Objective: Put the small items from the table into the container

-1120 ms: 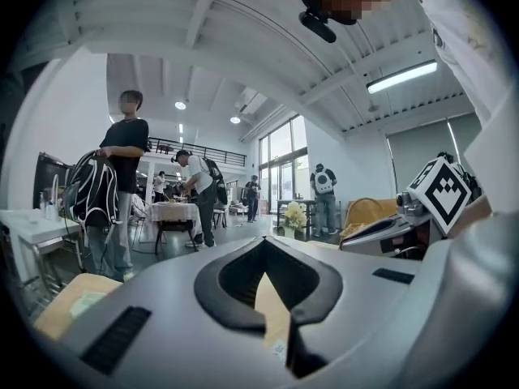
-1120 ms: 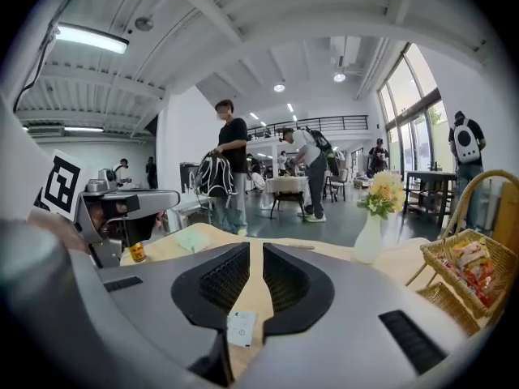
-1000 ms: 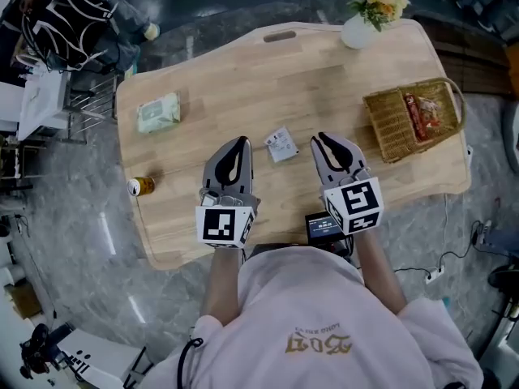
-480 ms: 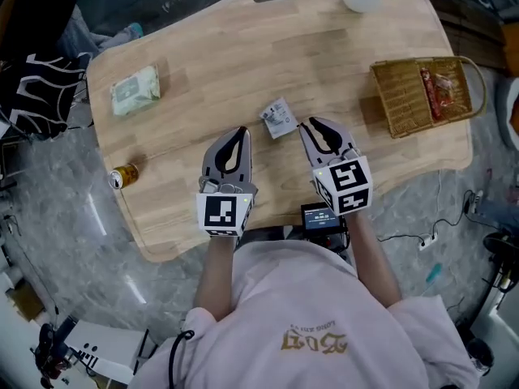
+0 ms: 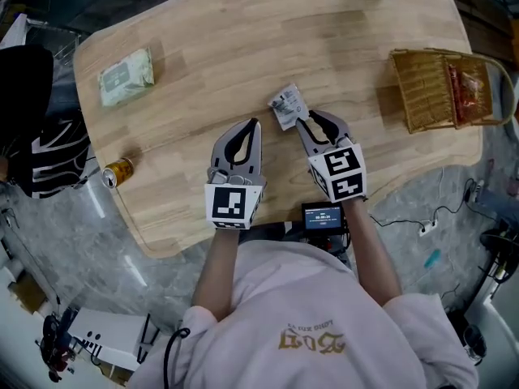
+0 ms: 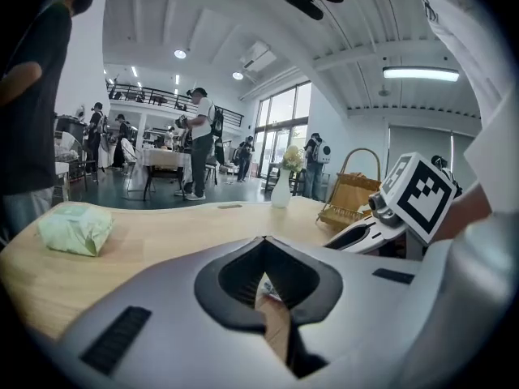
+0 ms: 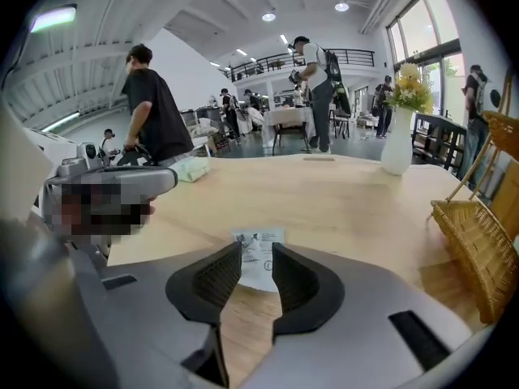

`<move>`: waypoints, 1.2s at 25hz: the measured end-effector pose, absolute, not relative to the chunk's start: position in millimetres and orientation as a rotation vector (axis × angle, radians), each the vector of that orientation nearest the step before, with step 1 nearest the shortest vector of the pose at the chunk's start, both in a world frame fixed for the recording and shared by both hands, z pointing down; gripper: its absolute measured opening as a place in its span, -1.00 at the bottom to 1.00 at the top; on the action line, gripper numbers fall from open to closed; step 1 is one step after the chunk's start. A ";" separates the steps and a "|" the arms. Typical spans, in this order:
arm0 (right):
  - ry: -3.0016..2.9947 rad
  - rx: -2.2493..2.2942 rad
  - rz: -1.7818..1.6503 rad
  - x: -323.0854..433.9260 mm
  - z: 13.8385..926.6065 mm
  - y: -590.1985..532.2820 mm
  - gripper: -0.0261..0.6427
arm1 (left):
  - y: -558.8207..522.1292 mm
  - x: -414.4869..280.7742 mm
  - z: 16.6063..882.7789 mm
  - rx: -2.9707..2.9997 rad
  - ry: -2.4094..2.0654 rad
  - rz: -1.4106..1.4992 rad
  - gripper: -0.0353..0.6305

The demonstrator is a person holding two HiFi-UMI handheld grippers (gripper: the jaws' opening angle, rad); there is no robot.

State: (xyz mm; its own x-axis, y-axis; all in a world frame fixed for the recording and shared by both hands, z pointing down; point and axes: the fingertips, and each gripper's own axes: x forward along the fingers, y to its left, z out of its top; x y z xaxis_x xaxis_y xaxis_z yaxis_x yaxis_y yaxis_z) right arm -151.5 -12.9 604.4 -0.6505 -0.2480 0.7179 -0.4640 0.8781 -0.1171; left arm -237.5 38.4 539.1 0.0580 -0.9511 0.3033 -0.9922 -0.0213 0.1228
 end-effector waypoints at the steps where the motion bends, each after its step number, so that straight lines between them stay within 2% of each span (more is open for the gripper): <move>1: -2.293 0.511 0.385 -152.5 609.3 -13.8 -0.57 | 39.1 -237.7 543.5 2.036 -1.954 0.197 -0.88; 12: -2.215 0.479 0.368 -172.9 653.9 -14.6 -0.39 | 38.7 -249.4 561.3 2.008 -1.930 0.172 -0.88; 23: -2.186 0.517 0.328 -175.2 665.1 -15.1 -0.39 | 44.3 -251.4 582.6 1.952 -1.899 0.165 -0.88; 26: -2.190 0.508 0.325 -176.2 664.7 -12.2 -0.48 | 42.7 -248.3 580.4 1.959 -1.892 0.149 -0.88; 30: -2.209 0.466 0.413 -180.8 665.2 -6.9 -0.76 | 39.7 -243.5 577.9 1.969 -1.874 0.121 -0.88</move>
